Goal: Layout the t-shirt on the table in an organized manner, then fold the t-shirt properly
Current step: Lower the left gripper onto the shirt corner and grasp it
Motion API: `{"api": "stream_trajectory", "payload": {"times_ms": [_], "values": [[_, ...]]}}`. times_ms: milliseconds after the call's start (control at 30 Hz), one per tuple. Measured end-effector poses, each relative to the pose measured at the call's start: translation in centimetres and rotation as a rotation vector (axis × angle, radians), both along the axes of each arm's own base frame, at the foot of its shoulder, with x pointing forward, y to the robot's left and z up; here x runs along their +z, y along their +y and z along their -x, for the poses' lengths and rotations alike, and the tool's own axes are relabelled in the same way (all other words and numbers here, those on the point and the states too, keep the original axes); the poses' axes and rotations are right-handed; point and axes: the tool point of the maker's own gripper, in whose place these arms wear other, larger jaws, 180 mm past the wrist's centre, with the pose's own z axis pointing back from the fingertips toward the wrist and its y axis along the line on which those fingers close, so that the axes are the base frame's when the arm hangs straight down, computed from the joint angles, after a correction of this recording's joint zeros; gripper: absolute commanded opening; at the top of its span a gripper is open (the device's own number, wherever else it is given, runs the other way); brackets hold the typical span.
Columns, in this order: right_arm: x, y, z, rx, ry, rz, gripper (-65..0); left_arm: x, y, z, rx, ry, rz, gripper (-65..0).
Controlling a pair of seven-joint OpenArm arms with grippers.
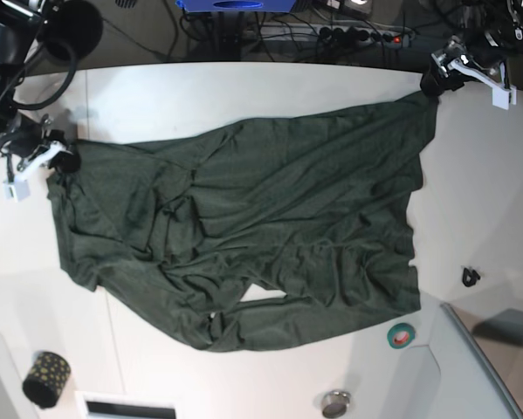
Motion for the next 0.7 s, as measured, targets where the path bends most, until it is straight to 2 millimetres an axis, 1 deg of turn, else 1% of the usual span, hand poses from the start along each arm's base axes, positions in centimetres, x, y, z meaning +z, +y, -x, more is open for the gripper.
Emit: {"api": "stream_trajectory", "payload": {"times_ms": [67,100,167,233,267,300,367,400,533,600,700], "values": [[0.0,0.0,0.0,-0.001,-0.001,0.000,-64.5,0.1,-0.4,0.7,0.013,-0.005,0.016,-10.9],[0.0,0.0,0.0,0.000,0.000,0.000,-64.5,0.0,-0.3,1.4,0.021,0.009,0.014,-10.9],[0.0,0.0,0.0,0.000,0.000,0.000,-64.5,0.1,0.5,3.1,0.048,0.036,0.003,-10.9],[0.0,0.0,0.0,0.000,0.000,0.000,-64.5,0.2,1.5,4.0,0.060,0.057,-0.019,-10.9],[0.0,0.0,0.0,-0.003,0.000,0.001,-64.5,0.3,1.8,3.9,0.056,0.060,-0.028,-10.9],[0.0,0.0,0.0,-0.003,0.001,0.000,-64.5,0.5,1.8,3.5,0.057,0.044,-0.026,-10.9],[0.0,0.0,-0.1,-0.002,0.000,0.000,-64.5,1.0,1.3,2.0,0.065,-0.010,-0.002,-10.9],[0.0,0.0,-0.1,-0.002,0.000,0.000,-64.5,1.2,1.1,1.7,0.065,-0.023,0.005,-10.9],[0.0,0.0,-0.1,-0.003,0.000,0.000,-64.5,2.3,1.3,2.0,0.030,-0.024,-0.039,-10.9],[0.0,0.0,-0.1,-0.003,-0.001,0.000,-64.5,2.7,1.3,1.4,0.026,-0.042,-0.045,-10.9],[0.0,0.0,-0.1,-0.003,-0.001,0.001,-64.5,2.5,0.6,0.3,0.010,-0.040,-0.020,-10.9]]}}
